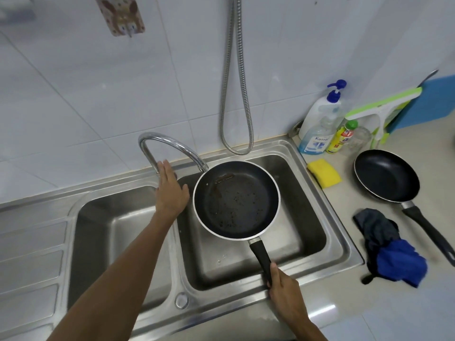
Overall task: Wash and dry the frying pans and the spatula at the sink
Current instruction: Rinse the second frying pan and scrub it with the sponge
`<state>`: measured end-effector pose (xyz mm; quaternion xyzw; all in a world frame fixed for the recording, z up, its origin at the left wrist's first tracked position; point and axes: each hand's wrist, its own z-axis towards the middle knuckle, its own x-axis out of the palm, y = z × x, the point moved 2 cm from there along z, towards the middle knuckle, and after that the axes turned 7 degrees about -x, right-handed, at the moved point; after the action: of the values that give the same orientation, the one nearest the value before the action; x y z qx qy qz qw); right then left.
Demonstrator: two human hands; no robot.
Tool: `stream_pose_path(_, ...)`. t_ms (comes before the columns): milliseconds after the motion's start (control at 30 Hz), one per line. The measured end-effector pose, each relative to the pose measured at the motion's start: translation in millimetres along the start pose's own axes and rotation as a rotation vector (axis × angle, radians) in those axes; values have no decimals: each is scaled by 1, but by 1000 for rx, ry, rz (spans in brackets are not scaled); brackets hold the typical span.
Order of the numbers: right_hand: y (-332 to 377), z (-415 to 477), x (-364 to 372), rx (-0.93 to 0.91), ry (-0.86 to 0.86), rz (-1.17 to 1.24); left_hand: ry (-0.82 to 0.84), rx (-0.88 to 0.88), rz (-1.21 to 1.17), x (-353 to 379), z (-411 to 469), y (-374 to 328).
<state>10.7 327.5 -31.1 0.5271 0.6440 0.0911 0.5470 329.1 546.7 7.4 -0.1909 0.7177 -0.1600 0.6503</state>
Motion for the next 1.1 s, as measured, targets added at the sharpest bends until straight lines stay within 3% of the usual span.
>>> stream_pose_path(100,-2,-7,-2,10,-6,11,24,-77,-219,14,-47,8)
stream_pose_path(367,-7,-33,-2,15,11,58,166,-249,-492,80,-223,-29)
stream_pose_path(433,-7,-40,-2,1,10,62,316,-315,-535,90,-249,-48)
stream_pose_path(567,-3,-49,-1,-5,48,102,837,-516,-734,104,-278,-75)
stream_pose_path(633,2,-52,-3,-22,54,97,911,-691,-920,109,-281,-81)
stream_pose_path(733,7,-54,-6,-67,42,53,851,-923,-1167,107,-282,-95)
stream_pose_path(967,9,-46,-18,-72,98,70,585,-870,-1056,115,-277,-111)
stream_pose_path(1100,7,-30,-52,-244,221,-45,530,-902,-1108,119,-272,-118)
